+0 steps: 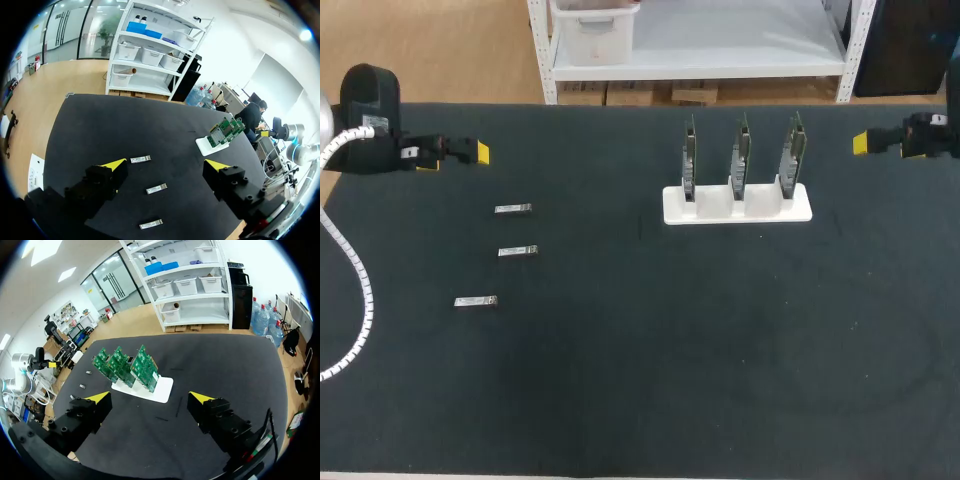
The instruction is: Pick up the optical module with the left hand, and insert it into the network port with the right hand.
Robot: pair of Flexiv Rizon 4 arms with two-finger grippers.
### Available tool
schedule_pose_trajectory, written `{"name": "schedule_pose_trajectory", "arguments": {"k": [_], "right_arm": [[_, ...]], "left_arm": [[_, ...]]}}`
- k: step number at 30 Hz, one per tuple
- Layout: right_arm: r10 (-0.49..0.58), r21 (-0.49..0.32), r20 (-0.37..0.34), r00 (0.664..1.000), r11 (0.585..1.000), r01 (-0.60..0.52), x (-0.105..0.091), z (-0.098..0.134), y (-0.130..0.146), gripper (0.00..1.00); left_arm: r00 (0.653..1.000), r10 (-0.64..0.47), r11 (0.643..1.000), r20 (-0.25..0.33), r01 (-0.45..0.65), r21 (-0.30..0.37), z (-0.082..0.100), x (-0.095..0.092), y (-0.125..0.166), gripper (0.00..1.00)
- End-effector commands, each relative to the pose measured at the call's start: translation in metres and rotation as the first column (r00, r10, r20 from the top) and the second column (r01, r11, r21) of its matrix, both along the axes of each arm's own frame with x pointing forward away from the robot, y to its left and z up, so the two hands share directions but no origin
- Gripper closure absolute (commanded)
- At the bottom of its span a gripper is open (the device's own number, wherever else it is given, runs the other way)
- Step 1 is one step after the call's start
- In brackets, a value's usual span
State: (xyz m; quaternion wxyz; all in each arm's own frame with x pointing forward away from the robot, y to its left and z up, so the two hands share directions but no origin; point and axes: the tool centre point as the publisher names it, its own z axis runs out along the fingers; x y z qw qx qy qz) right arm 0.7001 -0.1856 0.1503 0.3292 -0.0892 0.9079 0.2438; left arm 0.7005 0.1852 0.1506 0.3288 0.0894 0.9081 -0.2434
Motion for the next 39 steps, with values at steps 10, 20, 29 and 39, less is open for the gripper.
{"name": "schedule_pose_trajectory", "arguments": {"k": [10,20,29,39], "right_arm": [[-0.003,-0.002,0.001,1.000,1.000,0.003,0.000,0.000,0.000,0.00],[-0.003,-0.002,0.001,1.000,1.000,0.003,0.000,0.000,0.000,0.00],[-0.003,-0.002,0.001,1.000,1.000,0.003,0.000,0.000,0.000,0.00],[-0.003,-0.002,0.001,1.000,1.000,0.003,0.000,0.000,0.000,0.00]], "left_arm": [[1.000,0.001,1.000,-0.001,-0.001,0.001,0.000,0.000,0.000,0.00],[0.998,-0.032,0.994,0.045,0.027,0.110,-0.002,0.006,0.003,0.00],[0.962,-0.271,0.933,-0.010,0.266,0.243,0.000,0.035,0.009,0.00],[0.841,-0.531,0.722,-0.105,0.514,0.463,-0.022,0.053,0.012,0.00]]}}
